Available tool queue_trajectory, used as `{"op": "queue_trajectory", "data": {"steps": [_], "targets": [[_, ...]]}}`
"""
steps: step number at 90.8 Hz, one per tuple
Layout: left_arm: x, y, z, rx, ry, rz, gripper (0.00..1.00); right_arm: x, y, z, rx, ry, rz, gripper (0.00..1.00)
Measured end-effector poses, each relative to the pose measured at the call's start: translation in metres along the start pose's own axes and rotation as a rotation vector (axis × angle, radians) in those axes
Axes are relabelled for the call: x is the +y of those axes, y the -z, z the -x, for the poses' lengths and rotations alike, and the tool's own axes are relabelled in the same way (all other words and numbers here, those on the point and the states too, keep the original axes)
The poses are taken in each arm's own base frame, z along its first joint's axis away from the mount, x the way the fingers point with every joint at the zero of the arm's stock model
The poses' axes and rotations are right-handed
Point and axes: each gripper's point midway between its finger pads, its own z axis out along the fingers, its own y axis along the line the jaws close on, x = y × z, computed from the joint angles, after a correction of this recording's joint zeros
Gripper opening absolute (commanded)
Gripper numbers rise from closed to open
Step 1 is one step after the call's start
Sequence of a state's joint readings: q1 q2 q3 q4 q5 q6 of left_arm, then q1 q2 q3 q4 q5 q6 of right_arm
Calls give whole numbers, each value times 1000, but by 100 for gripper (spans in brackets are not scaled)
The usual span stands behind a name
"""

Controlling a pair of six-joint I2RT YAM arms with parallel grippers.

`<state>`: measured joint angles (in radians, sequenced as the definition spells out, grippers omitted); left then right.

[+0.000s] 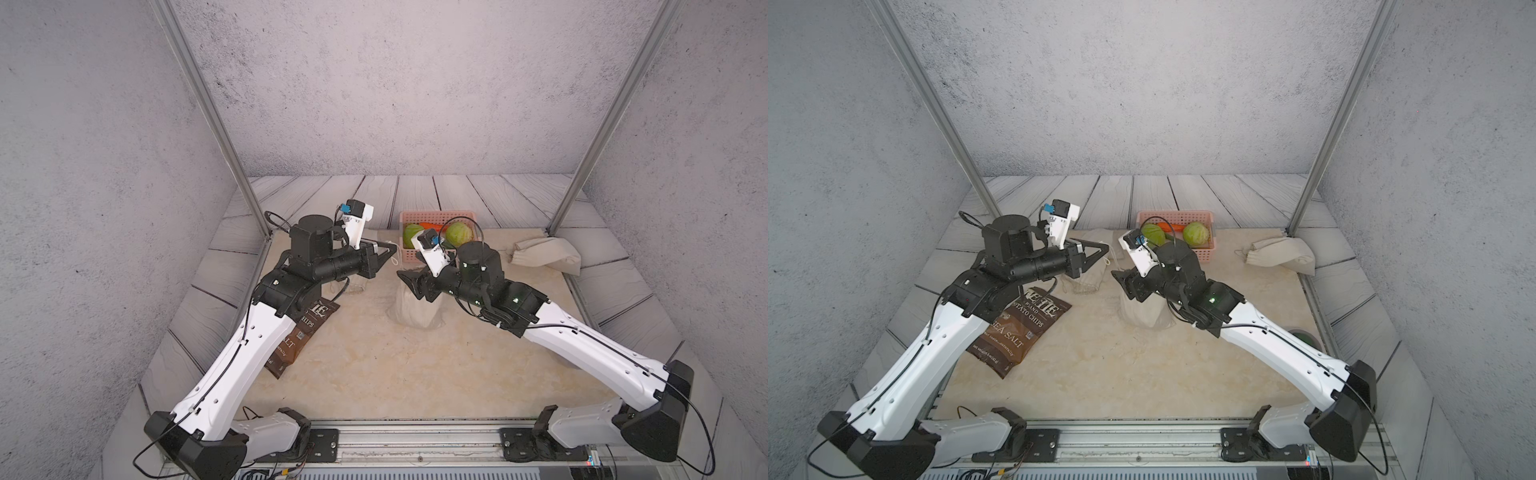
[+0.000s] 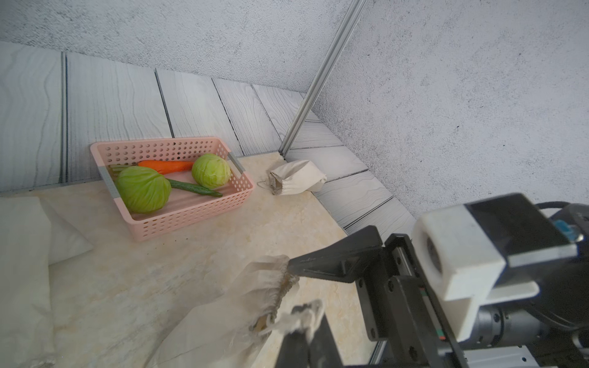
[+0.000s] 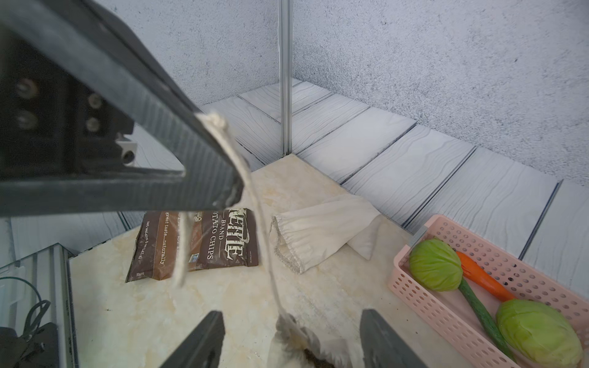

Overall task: Close the soil bag
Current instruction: Frap the soil bag at the center of the board.

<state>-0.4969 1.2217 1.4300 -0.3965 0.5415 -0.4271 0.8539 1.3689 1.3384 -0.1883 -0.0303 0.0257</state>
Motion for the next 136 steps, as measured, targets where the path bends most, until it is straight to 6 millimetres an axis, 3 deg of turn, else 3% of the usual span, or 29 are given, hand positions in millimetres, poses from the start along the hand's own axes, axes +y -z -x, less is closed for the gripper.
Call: {"op": "queue_trajectory", "data": {"steps": [8, 13, 23, 31, 41, 50, 64, 76, 94, 100, 107, 118, 124, 129, 136], "targets": [[0, 1, 0, -2, -1, 2, 0, -3, -12, -2, 18, 4, -30, 59], [-1, 2, 1, -5, -2, 5, 0, -8, -17, -5, 29, 2, -60, 48], [0, 9, 4, -25, -6, 30, 0, -25, -24, -14, 62, 25, -165, 28], [3, 20, 6, -42, -4, 71, 0, -43, -25, -23, 94, 51, -260, 22], [16, 40, 11, -71, 11, 138, 0, -73, -23, -40, 134, 76, -364, 20], [33, 46, 2, -39, 52, 188, 0, -97, -24, -50, 129, 69, -405, 20], [54, 45, -7, 6, 117, 207, 0, -112, -24, -55, 114, 70, -391, 20], [52, 48, -2, 15, 125, 189, 0, -110, -8, -44, 115, 109, -375, 20], [26, 58, 24, -42, 67, 119, 0, -112, 30, 7, 6, 167, -403, 21], [25, 58, 25, -50, 61, 115, 0, -114, 31, 6, 0, 171, -410, 21], [31, 56, 15, -44, 71, 125, 0, -115, 19, -12, 33, 165, -402, 20], [57, 43, -27, 32, 144, 156, 0, -111, -10, -73, 149, 136, -353, 19], [70, 34, -48, 73, 188, 160, 0, -108, -15, -99, 196, 113, -320, 20], [73, 27, -58, 96, 205, 153, 0, -108, -15, -110, 213, 93, -295, 23], [66, 20, -56, 94, 179, 131, 0, -112, -9, -112, 218, 72, -290, 33]]}}
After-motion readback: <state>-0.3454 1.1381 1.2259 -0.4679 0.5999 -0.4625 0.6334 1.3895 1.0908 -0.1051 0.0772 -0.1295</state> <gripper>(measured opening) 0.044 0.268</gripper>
